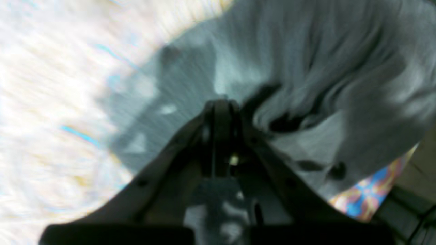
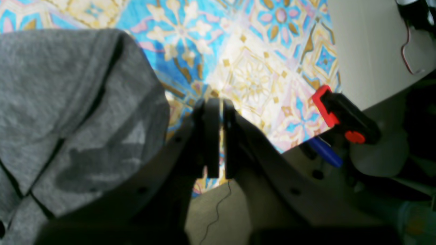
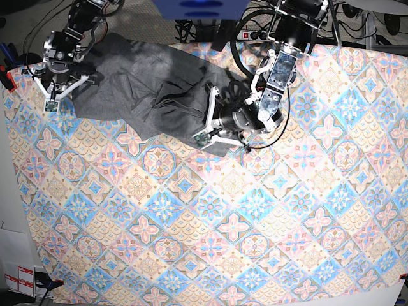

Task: Fold the T-shirt properly
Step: 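Lay the folded end down and open the left gripper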

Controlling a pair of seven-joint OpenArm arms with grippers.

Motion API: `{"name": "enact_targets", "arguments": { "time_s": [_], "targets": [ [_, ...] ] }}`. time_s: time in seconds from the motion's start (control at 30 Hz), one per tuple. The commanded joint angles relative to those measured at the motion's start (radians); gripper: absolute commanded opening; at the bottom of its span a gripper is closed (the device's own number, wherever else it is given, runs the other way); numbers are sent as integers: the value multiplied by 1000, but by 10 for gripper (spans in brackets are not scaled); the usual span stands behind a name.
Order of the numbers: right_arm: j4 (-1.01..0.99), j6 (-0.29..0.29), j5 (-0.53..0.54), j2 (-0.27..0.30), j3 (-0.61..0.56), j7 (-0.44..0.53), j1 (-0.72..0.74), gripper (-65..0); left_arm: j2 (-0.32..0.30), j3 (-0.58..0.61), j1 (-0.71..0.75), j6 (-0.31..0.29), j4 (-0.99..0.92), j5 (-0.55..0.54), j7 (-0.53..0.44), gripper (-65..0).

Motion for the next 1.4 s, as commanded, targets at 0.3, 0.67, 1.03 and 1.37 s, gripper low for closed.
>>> {"name": "enact_targets", "arguments": {
  "time_s": [0.3,0.67,1.03,1.37],
  "targets": [
    [22,-9,-2,7,5,18,2,-627,46,55,-9,1,-135,-62,-95,-650],
    [24,-9,-2,7,5,18,6,-627,64,321,-45,1,-133,-88,-9,-650],
    [22,-9,-2,7,2,18,6,-627,90,49,-52,1,66,-88,-5,-650],
    [25,-9,-2,7,5,18,6,-627,-6,-180,6,1,114,-96,213,-493]
  ]
}}
